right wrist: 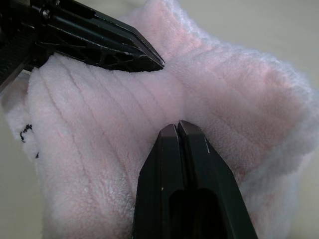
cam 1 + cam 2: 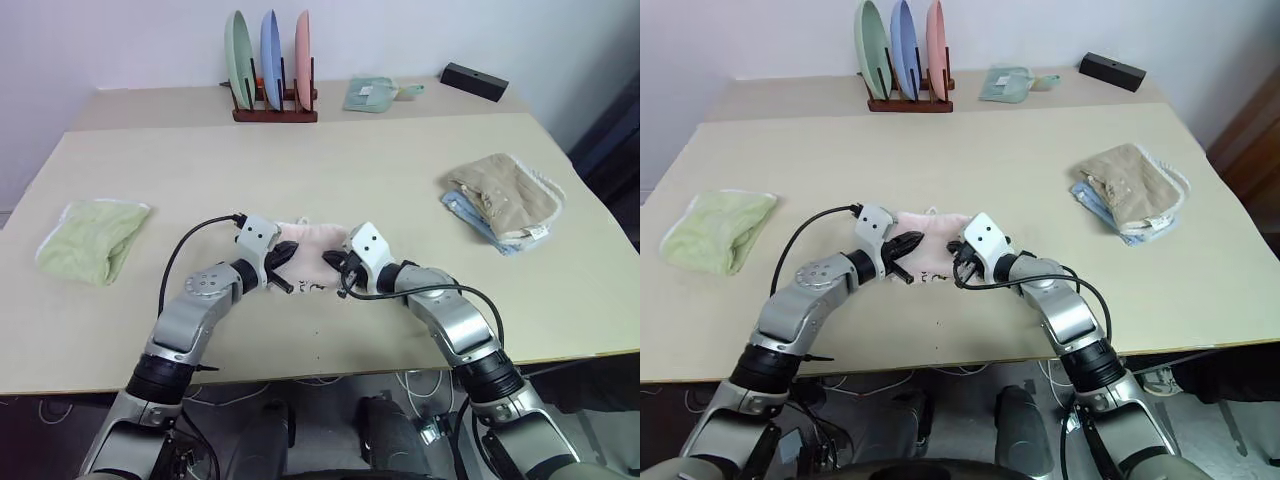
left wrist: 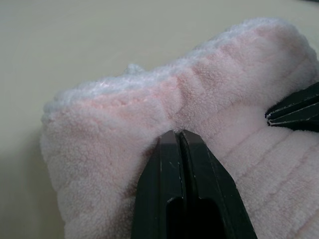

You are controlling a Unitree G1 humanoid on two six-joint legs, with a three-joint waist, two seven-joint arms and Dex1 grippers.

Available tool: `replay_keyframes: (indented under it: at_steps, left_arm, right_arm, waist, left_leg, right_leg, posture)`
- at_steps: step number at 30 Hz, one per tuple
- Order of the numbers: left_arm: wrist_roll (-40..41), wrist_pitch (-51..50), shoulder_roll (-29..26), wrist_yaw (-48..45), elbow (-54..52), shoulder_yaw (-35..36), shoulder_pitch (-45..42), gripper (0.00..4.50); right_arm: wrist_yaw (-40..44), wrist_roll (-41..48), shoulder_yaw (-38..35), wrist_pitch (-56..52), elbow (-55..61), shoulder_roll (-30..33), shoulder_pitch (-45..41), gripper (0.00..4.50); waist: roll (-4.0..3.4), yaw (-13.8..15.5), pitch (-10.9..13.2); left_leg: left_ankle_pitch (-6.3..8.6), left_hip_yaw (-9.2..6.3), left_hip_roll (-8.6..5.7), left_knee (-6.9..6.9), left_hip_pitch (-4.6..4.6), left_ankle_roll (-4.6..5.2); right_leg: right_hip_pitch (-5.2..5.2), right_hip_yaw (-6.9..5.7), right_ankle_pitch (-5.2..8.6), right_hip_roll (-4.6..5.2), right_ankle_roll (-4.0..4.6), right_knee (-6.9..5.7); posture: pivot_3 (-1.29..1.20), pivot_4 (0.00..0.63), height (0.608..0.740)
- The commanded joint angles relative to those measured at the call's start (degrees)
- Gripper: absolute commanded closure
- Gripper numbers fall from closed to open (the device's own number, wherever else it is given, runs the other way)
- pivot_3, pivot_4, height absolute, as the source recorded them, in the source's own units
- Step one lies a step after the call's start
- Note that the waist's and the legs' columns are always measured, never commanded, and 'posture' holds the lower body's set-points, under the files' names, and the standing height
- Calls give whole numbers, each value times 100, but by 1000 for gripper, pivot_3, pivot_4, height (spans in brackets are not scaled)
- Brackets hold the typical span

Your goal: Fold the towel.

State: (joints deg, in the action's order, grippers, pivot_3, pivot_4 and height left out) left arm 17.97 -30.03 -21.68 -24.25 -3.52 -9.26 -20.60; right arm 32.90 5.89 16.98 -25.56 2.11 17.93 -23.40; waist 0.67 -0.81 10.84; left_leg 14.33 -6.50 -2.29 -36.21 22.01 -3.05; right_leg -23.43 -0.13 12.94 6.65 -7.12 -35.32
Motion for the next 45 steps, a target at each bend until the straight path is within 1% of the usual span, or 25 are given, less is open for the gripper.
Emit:
replay_keyframes:
  at_steps: [1,2,4,5,7,8,9,10,12,13,14,15,21,25,28,30,32,33,38,39,42,45]
  left_arm:
    - [99,-11,20,-131,-112,284,213,4443]
    - [210,-28,50,-156,-233,422,245,4443]
    - [796,-286,50,-120,-763,1090,318,4476]
    - [1116,-484,33,-55,-961,1469,339,4214]
    - [1588,-843,-22,56,-1168,2010,374,3603]
    - [1864,-1049,-66,126,-1255,2328,409,3135]
    - [2027,-1230,-95,257,-1289,2595,441,2684]
    - [2138,-1367,-115,362,-1315,2772,460,2141]
    - [2272,-1585,-107,608,-1288,3028,489,1162]
    - [2225,-1729,-112,768,-1259,3055,541,559]
    - [2212,-2003,-58,1002,-1175,3057,579,103]
    - [2208,-2204,-20,1169,-1124,3047,600,41]
    - [2990,-3212,896,1810,-1136,3161,500,41]
    - [3531,-3558,1364,2043,-1165,3253,370,41]
    - [3821,-3791,1646,2140,-1200,3101,342,41]
    - [3818,-3902,1682,2186,-1229,2937,359,548]
    - [3811,-3889,1724,2206,-1221,2852,356,1275]
    - [3825,-3873,1745,2212,-1214,2842,353,1858]
    - [3920,-3725,1803,2222,-1232,2837,246,4369]
    - [3908,-3635,1788,2175,-1280,2833,249,4453]
    - [4016,-3269,1834,2178,-1405,3063,166,4453]
    - [4223,-2632,1778,2358,-1383,3615,-199,4453]
  right_arm:
    - [-52,-17,-172,-10,129,35,90,4500]
    - [-57,18,-246,0,194,34,75,4500]
    - [69,211,-526,6,521,162,-29,3999]
    - [163,305,-652,-9,701,254,-79,3719]
    - [277,432,-808,-77,943,404,-136,2831]
    - [356,509,-894,-135,1076,513,-161,2282]
    - [466,571,-945,-164,1203,634,-170,1841]
    - [544,615,-975,-189,1291,718,-173,1266]
    - [670,714,-1034,-253,1447,847,-164,310]
    - [715,761,-1059,-319,1510,903,-177,0]
    - [851,751,-1003,-306,1587,1023,-186,0]
    - [946,737,-956,-293,1636,1106,-193,0]
    - [1322,894,-712,-284,2080,1221,-168,0]
    - [1305,921,-633,-384,2317,1208,-141,0]
    - [1245,833,-576,-356,2409,1237,-28,0]
    - [1221,783,-555,-336,2444,1267,15,0]
    - [1195,778,-557,-349,2480,1281,31,0]
    - [1185,781,-561,-356,2492,1284,35,0]
    - [1112,743,-569,-396,2556,1344,114,0]
    - [1117,708,-548,-373,2553,1382,145,0]
    - [1109,689,-546,-351,2539,1427,195,0]
    - [1097,655,-606,-309,2466,1461,194,0]
  waist:
    - [0,-3,0]
    - [0,-4,0]
    - [0,-6,3]
    - [0,-9,6]
    - [0,-8,6]
    - [0,-12,6]
    - [0,-18,6]
    - [0,-17,6]
    - [1,-13,6]
    - [1,-13,6]
    - [1,-11,6]
    - [1,-1,6]
    - [8,26,9]
    - [9,25,8]
    - [10,34,8]
    - [10,30,8]
    - [10,21,8]
    - [10,19,8]
    - [10,20,8]
    - [10,20,8]
    - [10,22,9]
    - [12,21,10]
  left_leg:
    - [0,0,0,0,-1,0]
    - [0,-1,0,0,-1,0]
    - [0,-1,1,1,0,0]
    - [0,-2,1,-1,7,0]
    - [-1,-5,2,-4,23,-1]
    - [0,-6,2,-3,24,-1]
    - [0,-6,2,-3,24,-1]
    - [0,-5,2,-2,23,0]
    - [0,-5,2,-2,23,0]
    - [0,-5,2,-2,23,0]
    - [0,-5,2,-3,23,0]
    - [0,-4,2,-4,23,0]
    - [0,-8,0,-10,24,0]
    - [0,-8,0,-11,23,-1]
    - [0,-8,-1,-11,23,-2]
    - [0,-7,-2,-12,23,-2]
    - [0,-7,-2,-11,23,-1]
    - [0,-7,-2,-11,23,-2]
    - [0,-7,-1,-9,23,-2]
    - [-1,-7,-1,-10,23,-2]
    - [0,-7,-1,-10,24,-1]
    - [-1,-7,-1,-10,26,-2]
  right_leg:
    - [1,0,0,0,0,0]
    - [1,0,0,0,0,0]
    - [-1,0,0,0,0,-1]
    - [-7,0,0,0,0,-2]
    - [-24,0,0,0,0,-4]
    - [-24,0,0,0,0,-5]
    - [-24,0,0,-1,0,-5]
    - [-24,0,0,-1,0,-4]
    - [-22,-1,0,-1,-1,-4]
    - [-22,-1,0,-1,-1,-3]
    - [-21,-1,0,-1,-1,-3]
    - [-21,-1,0,-1,-1,-3]
    - [-15,-2,0,0,-1,-2]
    - [-12,-3,0,2,-1,-1]
    - [-11,-3,0,3,-1,0]
    - [-11,-3,0,3,-1,1]
    - [-11,-3,0,3,-1,1]
    - [-12,-3,0,2,-1,1]
    - [-13,-3,0,2,0,1]
    - [-13,-3,0,2,0,1]
    - [-13,-3,0,2,0,3]
    - [-14,-3,0,2,1,4]
  posture:
    - [0,150,740]
    - [0,150,740]
    - [0,150,740]
    - [0,150,740]
    - [0,150,740]
    - [0,150,740]
    - [0,150,740]
    - [0,150,740]
    - [0,150,740]
    - [0,150,740]
    - [0,150,740]
    - [0,150,740]
    - [0,150,740]
    - [0,150,740]
    - [0,150,740]
    - [0,150,740]
    - [0,150,740]
    - [0,150,740]
    - [0,150,740]
    - [0,150,740]
    - [0,150,740]
    - [0,150,740]
